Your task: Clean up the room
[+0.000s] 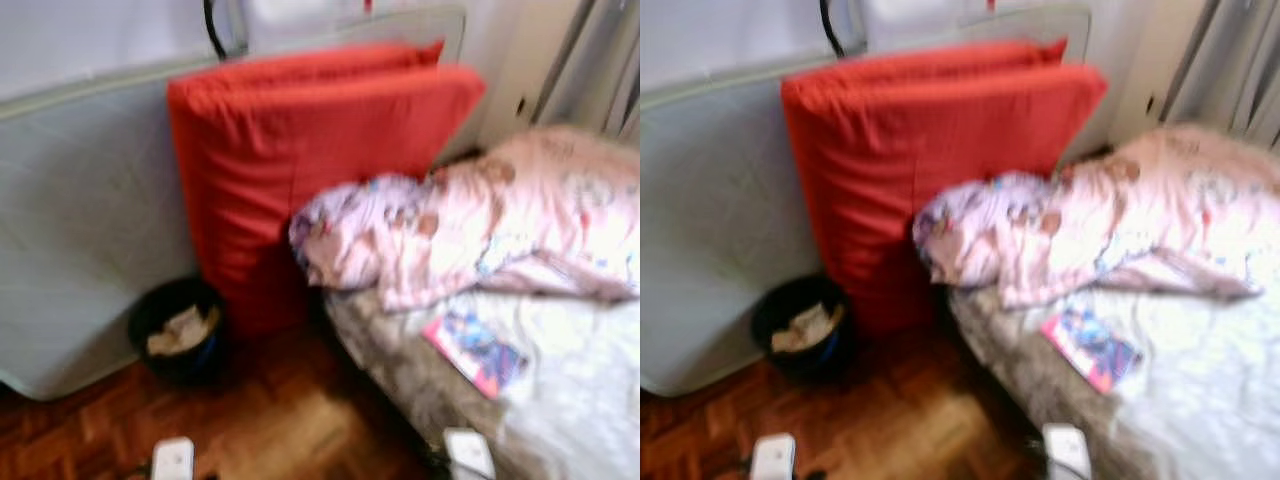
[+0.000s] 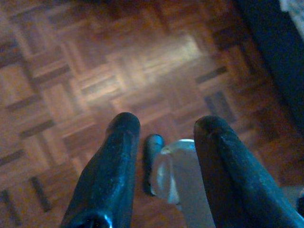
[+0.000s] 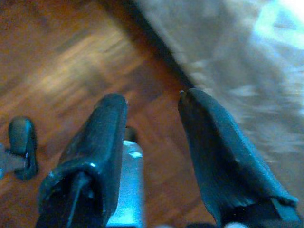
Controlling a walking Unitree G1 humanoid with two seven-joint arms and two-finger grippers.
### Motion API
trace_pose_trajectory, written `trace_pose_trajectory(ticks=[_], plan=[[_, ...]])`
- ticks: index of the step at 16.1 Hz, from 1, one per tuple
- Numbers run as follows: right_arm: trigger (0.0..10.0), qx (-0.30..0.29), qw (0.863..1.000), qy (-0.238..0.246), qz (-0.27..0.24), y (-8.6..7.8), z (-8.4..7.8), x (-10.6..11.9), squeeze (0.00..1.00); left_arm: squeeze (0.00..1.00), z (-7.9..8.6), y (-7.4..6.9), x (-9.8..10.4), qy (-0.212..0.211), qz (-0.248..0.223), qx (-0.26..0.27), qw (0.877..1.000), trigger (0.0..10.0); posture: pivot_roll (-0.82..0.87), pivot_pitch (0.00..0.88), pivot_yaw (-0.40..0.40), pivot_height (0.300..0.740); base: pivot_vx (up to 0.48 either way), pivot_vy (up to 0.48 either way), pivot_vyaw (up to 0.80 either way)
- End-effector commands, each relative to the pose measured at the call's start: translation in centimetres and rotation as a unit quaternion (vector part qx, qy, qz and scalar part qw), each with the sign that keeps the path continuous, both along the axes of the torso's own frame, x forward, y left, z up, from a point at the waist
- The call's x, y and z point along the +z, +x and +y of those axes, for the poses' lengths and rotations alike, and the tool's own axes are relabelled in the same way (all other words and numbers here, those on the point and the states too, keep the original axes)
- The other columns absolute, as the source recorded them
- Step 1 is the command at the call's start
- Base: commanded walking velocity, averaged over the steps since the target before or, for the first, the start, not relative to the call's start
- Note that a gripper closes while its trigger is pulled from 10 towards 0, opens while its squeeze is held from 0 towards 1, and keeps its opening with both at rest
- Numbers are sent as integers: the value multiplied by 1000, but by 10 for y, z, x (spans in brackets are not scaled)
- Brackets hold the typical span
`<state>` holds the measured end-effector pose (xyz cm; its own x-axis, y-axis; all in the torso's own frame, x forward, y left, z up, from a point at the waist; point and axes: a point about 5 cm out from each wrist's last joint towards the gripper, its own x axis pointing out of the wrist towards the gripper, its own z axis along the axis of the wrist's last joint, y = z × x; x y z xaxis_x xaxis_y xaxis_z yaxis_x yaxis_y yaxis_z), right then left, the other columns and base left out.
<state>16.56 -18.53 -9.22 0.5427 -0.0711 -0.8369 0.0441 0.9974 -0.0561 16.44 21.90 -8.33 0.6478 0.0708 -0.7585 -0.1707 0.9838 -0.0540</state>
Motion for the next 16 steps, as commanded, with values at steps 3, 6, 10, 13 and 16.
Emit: trace_pose_trajectory(ticks=[3,6,10,13,16], plan=[[10000,-82,995,60,-1,-17,-41,1,0,0,-20,18,2,0,26,-58,998,10000,-60,31,-15,740,0,0,0],[10000,-80,995,62,-3,-13,-39,2,0,0,-21,17,1,1,27,-56,998,10000,-59,27,-19,740,0,0,0],[10000,-73,995,67,-6,-11,-38,2,0,0,-21,16,1,2,28,-55,998,10000,-57,25,-18,740,0,0,0],[10000,-68,996,65,-5,-12,-36,2,0,0,-19,16,1,5,27,-56,998,10000,-56,19,-15,740,0,0,0],[10000,-67,995,68,-2,-16,-30,-1,0,0,-17,16,2,10,27,-61,998,10000,-65,3,-4,740,0,0,0]])
